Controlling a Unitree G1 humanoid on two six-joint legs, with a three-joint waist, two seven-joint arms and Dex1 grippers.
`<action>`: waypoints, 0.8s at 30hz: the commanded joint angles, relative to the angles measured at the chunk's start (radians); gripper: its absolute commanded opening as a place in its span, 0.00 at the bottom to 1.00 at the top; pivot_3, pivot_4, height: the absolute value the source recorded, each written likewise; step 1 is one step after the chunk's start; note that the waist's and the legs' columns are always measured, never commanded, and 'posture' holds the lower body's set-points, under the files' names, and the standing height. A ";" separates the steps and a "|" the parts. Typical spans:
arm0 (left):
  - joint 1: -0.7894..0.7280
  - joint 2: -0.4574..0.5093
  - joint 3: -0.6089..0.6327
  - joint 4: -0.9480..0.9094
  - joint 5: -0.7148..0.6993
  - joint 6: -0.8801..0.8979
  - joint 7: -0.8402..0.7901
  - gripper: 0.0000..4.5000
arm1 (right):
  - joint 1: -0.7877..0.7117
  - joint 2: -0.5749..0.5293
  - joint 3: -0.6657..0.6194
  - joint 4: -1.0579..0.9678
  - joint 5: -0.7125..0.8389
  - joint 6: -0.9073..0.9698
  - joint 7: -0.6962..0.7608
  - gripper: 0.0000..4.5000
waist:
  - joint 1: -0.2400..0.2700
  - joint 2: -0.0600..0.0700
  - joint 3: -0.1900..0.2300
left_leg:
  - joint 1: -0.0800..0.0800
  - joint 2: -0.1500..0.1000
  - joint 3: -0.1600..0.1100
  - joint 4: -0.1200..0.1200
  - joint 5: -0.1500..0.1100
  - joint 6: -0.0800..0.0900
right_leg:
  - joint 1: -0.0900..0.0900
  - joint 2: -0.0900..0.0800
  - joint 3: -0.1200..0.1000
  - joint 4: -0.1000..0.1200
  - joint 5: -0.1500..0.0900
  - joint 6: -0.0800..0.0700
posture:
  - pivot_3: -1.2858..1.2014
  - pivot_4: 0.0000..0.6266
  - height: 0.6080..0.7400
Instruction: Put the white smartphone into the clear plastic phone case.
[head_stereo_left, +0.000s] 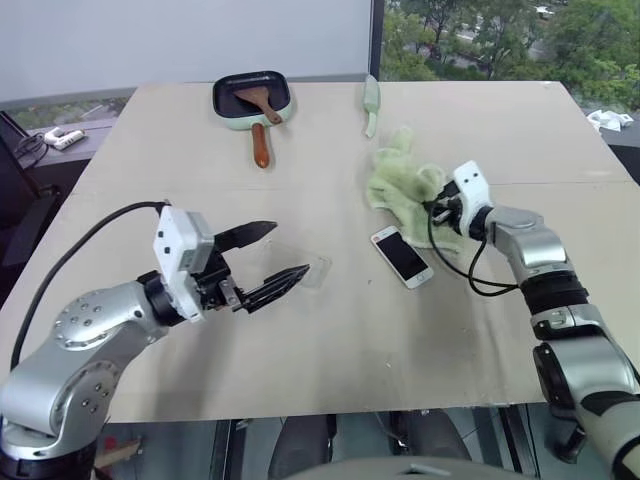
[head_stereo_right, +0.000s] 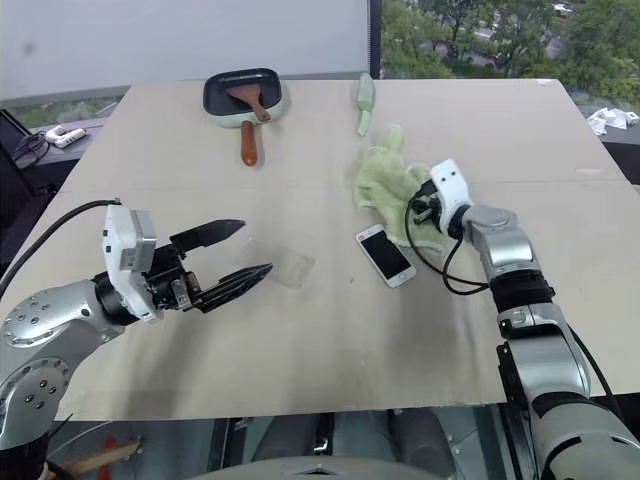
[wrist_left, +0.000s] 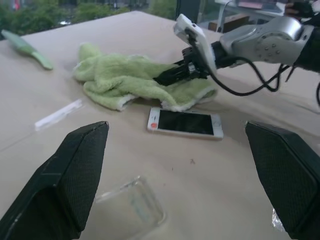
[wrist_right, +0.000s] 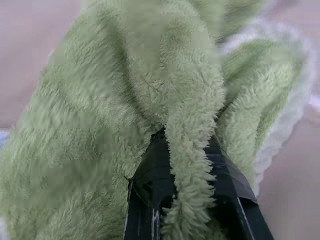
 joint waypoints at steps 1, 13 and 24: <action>-0.031 0.007 -0.011 -0.026 -0.020 -0.002 0.003 1.00 | -0.085 -0.133 -0.099 0.153 -0.050 -0.135 -0.132 0.00 | 0.003 0.000 0.000 | 0.000 0.000 0.000 0.000 0.000 0.000 | 0.000 0.000 0.000 0.000 0.000 0.000 | 0.52 0.24 1.00; -0.099 -0.009 -0.071 -0.019 -0.033 0.000 0.013 1.00 | -0.148 -0.376 -0.184 0.411 -0.064 -0.215 -0.142 0.68 | -0.046 0.001 0.002 | 0.004 -0.005 0.000 -0.005 0.002 -0.004 | 0.000 0.001 0.009 -0.002 0.000 0.000 | 0.52 0.24 1.00; -0.083 -0.003 -0.065 -0.011 -0.005 -0.013 0.002 1.00 | -0.129 -0.409 -0.299 0.180 0.093 -0.213 0.071 0.99 | -0.026 0.002 0.002 | 0.004 -0.004 0.000 -0.005 0.000 0.000 | 0.000 0.001 0.009 -0.002 0.000 0.001 | 0.52 0.24 1.00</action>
